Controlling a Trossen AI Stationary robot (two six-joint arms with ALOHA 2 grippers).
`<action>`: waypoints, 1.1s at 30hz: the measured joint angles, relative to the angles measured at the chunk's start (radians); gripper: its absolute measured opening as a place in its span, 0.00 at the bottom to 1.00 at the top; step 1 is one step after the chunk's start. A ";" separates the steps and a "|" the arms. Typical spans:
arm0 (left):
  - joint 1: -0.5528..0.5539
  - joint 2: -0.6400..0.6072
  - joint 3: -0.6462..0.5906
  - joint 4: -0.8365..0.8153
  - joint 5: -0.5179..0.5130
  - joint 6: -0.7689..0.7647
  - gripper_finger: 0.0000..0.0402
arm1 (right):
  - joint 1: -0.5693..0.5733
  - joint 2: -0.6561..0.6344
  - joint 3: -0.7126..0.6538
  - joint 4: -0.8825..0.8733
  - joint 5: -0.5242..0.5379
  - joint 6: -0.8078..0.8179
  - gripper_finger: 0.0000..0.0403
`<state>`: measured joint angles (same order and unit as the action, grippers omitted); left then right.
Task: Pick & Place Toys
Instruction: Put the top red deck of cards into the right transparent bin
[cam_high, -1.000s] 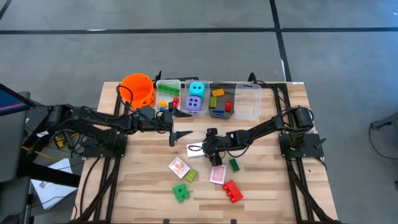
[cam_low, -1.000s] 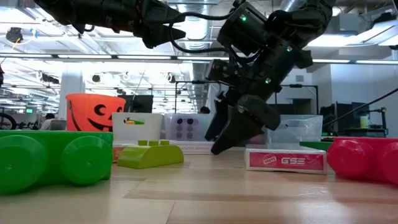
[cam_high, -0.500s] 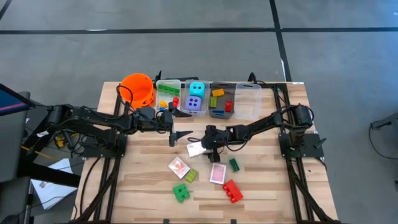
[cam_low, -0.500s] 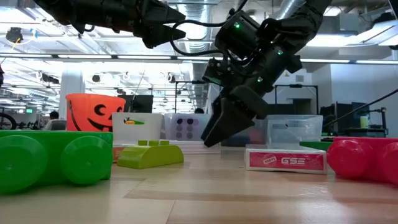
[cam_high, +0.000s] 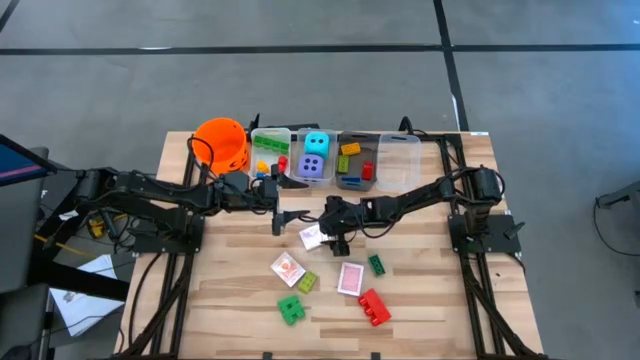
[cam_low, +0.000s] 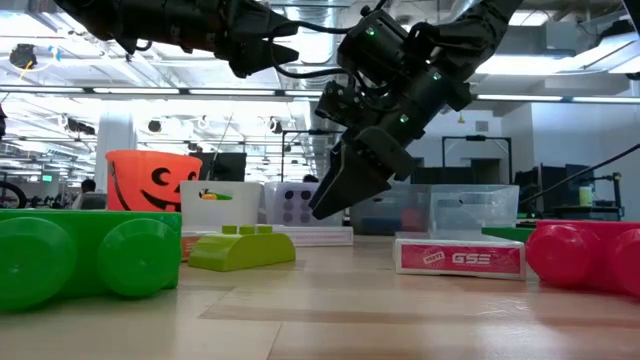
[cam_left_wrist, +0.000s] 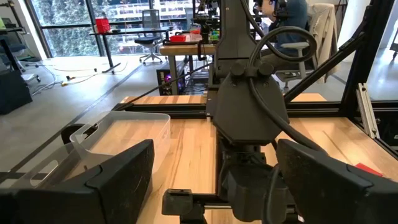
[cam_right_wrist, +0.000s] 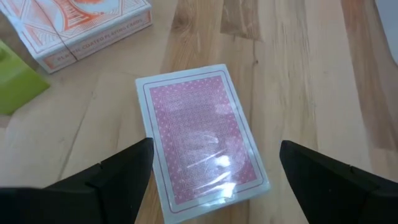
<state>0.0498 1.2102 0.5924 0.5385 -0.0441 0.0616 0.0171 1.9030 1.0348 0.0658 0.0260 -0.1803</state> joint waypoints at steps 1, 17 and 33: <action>0.000 0.000 0.000 0.000 0.000 0.000 0.83 | -0.001 0.000 0.000 0.000 0.000 0.000 0.85; 0.000 0.000 0.000 -0.044 0.000 0.000 0.83 | -0.021 0.000 0.000 0.000 -0.100 0.047 0.85; 0.000 0.000 0.000 -0.046 0.000 -0.019 0.83 | -0.085 0.109 0.073 -0.040 -0.204 0.084 0.85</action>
<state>0.0498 1.2102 0.5926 0.4922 -0.0441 0.0429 -0.0676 2.0124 1.1073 0.0257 -0.1776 -0.0959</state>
